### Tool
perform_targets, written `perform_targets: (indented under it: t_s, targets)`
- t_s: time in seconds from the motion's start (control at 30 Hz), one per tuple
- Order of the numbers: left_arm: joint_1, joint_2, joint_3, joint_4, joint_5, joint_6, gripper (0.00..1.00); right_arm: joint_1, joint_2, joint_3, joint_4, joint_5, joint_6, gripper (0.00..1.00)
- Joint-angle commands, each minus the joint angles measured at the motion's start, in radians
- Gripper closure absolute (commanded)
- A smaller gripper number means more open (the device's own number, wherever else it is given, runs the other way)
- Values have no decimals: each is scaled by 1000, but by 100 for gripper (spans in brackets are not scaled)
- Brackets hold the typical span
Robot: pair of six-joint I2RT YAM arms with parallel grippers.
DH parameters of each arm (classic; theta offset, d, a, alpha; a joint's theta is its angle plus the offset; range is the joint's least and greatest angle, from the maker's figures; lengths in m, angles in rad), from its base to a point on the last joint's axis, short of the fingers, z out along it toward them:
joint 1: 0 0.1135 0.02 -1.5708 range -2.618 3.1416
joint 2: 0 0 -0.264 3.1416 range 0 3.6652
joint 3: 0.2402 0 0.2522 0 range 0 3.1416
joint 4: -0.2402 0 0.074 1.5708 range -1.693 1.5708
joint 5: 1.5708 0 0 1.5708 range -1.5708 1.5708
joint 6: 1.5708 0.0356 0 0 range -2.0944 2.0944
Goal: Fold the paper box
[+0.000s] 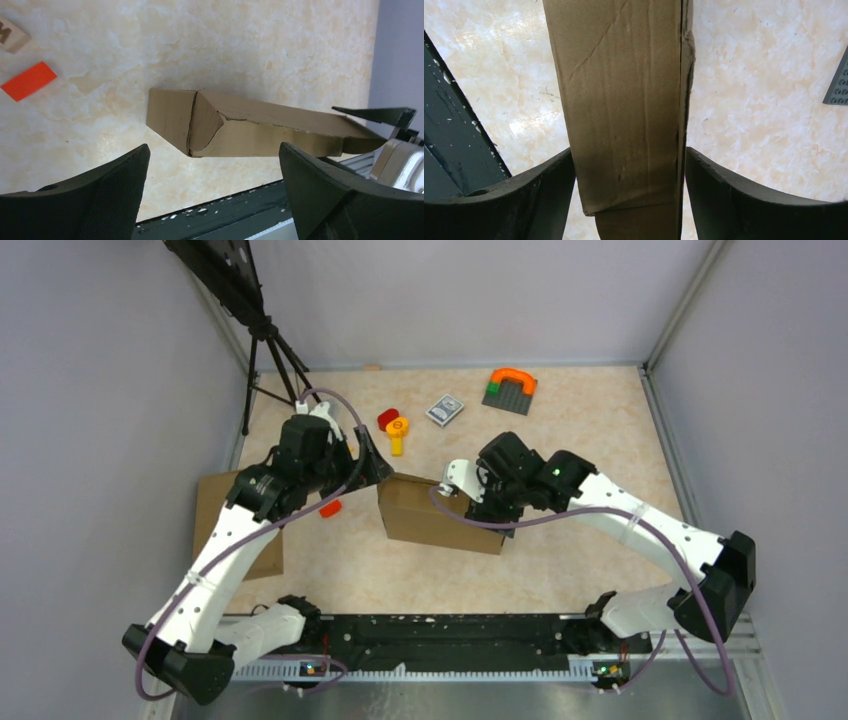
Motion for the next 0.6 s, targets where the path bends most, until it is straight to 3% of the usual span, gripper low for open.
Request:
perform_targets:
  t_s: [0.0, 0.33, 0.57]
  targets:
    - [19, -14, 9, 92, -7, -151, 1, 12, -41, 0, 18, -2, -5, 24]
    - [115, 55, -41, 85, 109, -270, 2, 12, -43, -4, 13, -8, -7, 24]
    - [126, 51, -114, 85, 119, -284, 21, 12, -41, -6, 10, -13, -7, 24]
